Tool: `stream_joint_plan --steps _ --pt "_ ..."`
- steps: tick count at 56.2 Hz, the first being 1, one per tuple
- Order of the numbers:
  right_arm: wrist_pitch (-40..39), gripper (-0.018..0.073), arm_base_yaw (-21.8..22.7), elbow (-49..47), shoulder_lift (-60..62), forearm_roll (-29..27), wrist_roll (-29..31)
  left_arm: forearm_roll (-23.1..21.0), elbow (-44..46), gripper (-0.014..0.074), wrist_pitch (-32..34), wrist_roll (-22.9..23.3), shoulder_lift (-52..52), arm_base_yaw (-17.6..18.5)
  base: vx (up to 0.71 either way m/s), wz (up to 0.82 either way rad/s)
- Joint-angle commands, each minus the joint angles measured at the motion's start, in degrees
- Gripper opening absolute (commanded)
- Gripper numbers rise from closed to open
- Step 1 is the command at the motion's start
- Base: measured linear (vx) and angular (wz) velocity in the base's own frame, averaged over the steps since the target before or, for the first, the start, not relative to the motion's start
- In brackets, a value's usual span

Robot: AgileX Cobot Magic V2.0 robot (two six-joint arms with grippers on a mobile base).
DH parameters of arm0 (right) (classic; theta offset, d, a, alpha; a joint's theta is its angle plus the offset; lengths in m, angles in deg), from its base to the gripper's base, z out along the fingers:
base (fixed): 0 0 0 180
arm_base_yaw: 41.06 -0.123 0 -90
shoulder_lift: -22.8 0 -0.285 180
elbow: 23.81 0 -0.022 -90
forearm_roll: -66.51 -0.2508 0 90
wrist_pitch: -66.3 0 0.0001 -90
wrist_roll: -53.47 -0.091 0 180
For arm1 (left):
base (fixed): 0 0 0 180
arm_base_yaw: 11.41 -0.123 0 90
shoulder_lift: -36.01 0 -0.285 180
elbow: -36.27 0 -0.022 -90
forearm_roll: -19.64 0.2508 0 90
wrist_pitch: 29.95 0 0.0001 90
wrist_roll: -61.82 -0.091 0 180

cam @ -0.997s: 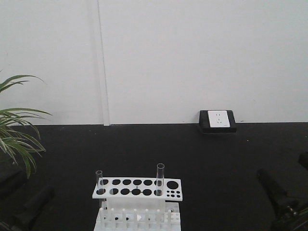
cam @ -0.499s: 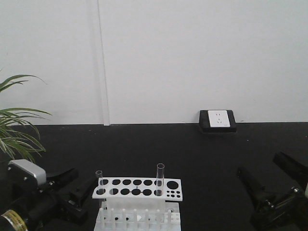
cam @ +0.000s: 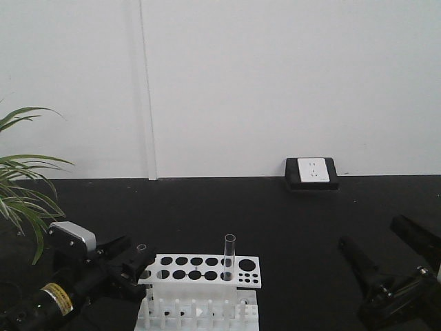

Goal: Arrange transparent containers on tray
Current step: 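Move the left gripper to a clear test tube and close on it, then lift the clear test tube out of the rack with the left gripper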

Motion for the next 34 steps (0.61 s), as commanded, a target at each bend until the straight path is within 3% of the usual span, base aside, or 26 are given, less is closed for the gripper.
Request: stream_joint_plan --steps 1,22,28,34 --pt "-4.8 0.0568 0.1 -1.7 0.7 -0.6 0.6 0.1 2.9 0.0488 4.5 0.5 -1.2 0.4 0.0 0.0" --pt "-4.8 0.0568 0.1 -1.7 0.7 -0.6 0.6 0.9 7.1 0.0457 2.8 0.5 3.5 1.5 0.0 0.0" --pt "-4.8 0.0568 0.1 -1.7 0.7 -0.6 0.6 -0.4 7.1 0.0377 2.8 0.5 3.7 1.6 0.0 0.0" --pt "-4.9 0.0568 0.1 -1.7 0.7 -0.6 0.6 -2.5 7.1 0.0237 3.0 0.5 3.7 1.6 0.0 0.0"
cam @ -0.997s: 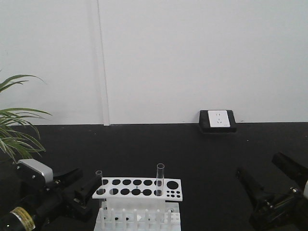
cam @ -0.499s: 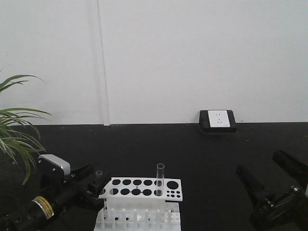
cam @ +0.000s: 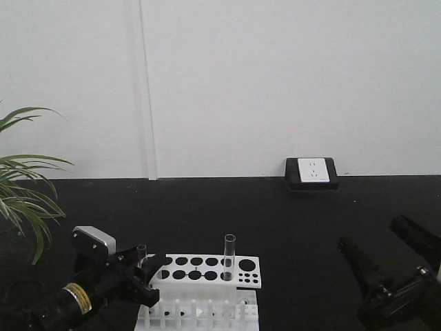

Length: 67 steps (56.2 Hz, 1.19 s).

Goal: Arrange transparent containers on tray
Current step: 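Lift the clear test tube out of the rack with the left gripper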

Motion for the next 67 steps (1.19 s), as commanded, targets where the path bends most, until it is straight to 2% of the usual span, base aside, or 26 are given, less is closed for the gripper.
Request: stream_joint_plan --steps 1,9,21,31,37,45,49,56,67 --pt "-4.9 0.0567 0.1 -1.7 0.7 -0.6 0.5 -3.7 1.5 0.0203 4.6 0.3 -3.0 0.4 0.0 0.0" --pt "-4.9 0.0558 0.1 -1.7 0.7 -0.6 0.5 -4.7 1.5 -0.0006 5.9 0.3 -3.0 0.3 0.0 0.0" --pt "-4.6 0.0554 0.1 -1.7 0.7 -0.5 0.5 -4.6 1.5 -0.0006 6.0 5.9 -7.7 0.3 0.0 0.0" --pt "-3.3 0.0554 0.1 -1.7 0.7 -0.3 0.6 -2.1 2.9 -0.0004 -0.1 6.2 -17.9 0.3 0.0 0.0" --pt "-2.4 0.0554 0.1 -1.8 0.6 1.7 0.6 2.8 5.6 -0.0004 -6.6 7.5 -25.0 0.3 0.0 0.0" --pt "-0.9 0.0554 0.1 -4.7 -2.6 8.2 -1.7 11.2 9.7 -0.0003 -17.7 18.7 -33.9 0.3 0.0 0.0" --pt "-1.0 0.0554 0.1 -7.1 -5.4 10.6 -4.3 15.8 10.3 -0.0003 -21.7 22.7 -37.7 0.3 0.0 0.0" --pt "-2.9 0.0554 0.1 -10.9 -12.1 14.9 -7.5 25.0 10.1 -0.0003 -24.5 27.3 -42.4 0.3 0.0 0.0" --pt "-10.8 0.0554 -0.3 -14.7 -22.8 15.7 -10.4 31.0 9.4 -0.0001 -26.1 36.7 -46.3 0.3 0.0 0.0"
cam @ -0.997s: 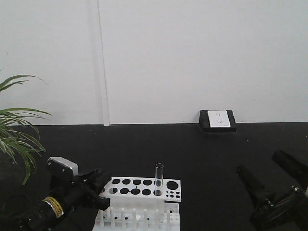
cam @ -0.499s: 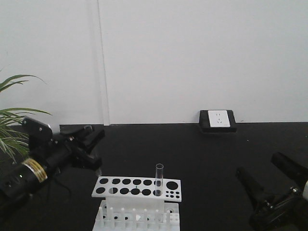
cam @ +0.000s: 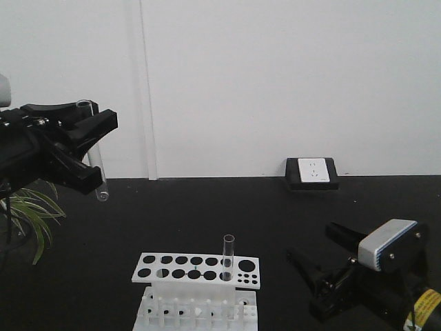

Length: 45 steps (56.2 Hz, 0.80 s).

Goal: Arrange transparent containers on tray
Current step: 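Lift the clear test tube out of the rack with the left gripper, then move the right gripper to the other test tube and grasp it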

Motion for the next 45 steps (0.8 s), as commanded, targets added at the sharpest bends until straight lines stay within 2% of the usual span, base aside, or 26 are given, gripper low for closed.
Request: stream_joint_plan --steps 1,15,27,45 --pt "-7.5 0.0554 -0.7 -3.1 -2.2 -0.7 -0.9 0.2 1.5 -0.0001 0.4 4.1 -2.6 0.3 0.0 0.0" --pt "-7.5 0.0554 -6.4 -10.2 -12.1 -1.9 -0.5 1.0 1.5 -0.0001 -2.4 6.3 -2.6 0.3 0.0 0.0" --pt "-7.7 0.0554 -8.0 -16.6 -18.1 -1.7 -0.8 1.0 1.5 -0.0001 -3.6 6.3 -2.6 0.3 0.0 0.0" --pt "-9.5 0.0554 -8.0 -24.9 -26.2 0.3 -5.0 1.0 1.5 -0.0001 -5.6 6.3 -2.6 0.3 0.0 0.0"
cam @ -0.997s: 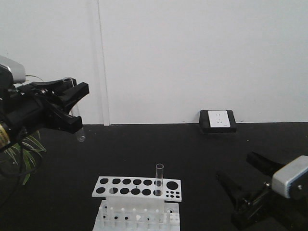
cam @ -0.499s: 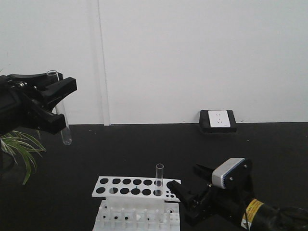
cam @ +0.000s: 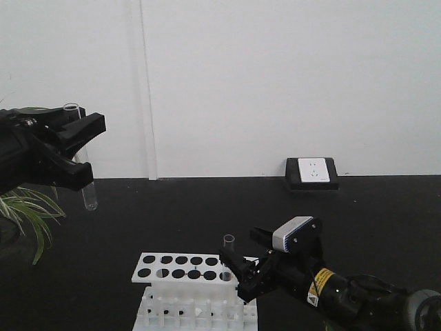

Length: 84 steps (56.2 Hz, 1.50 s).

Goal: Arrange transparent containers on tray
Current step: 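Move the right gripper to the other test tube and grasp it, then lift the second test tube out of the rack with the right gripper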

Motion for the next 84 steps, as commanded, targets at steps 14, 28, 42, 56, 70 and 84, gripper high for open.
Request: stream_joint_plan --steps 14,28,42,56,70,84 --pt "-8.2 0.0531 0.0 -5.8 -2.1 1.0 -2.5 -1.9 1.6 -0.0001 -0.7 0.6 -1.5 0.3 0.0 0.0" --pt "-9.4 0.0483 0.0 -7.1 -3.1 3.2 -2.6 -1.9 1.6 -0.0001 -1.9 0.6 -1.5 0.3 0.0 0.0" --pt "-10.4 0.0316 0.0 -7.1 -3.1 3.4 -2.6 -1.9 1.6 -0.0001 -1.9 0.6 -1.5 0.3 0.0 0.0" --pt "-12.0 0.0003 0.0 -7.1 -3.1 4.4 -2.6 -1.9 1.6 -0.0001 -1.9 0.6 -1.5 0.3 0.0 0.0" --pt "-10.7 -0.0013 0.1 -7.1 1.0 5.9 -3.5 -1.9 1.6 -0.0001 -3.2 0.6 -1.5 0.3 0.0 0.0" --pt "3.0 -0.0013 0.1 -7.1 17.7 6.3 -9.4 -1.3 1.6 -0.0001 -3.4 0.6 -1.5 0.3 0.0 0.0"
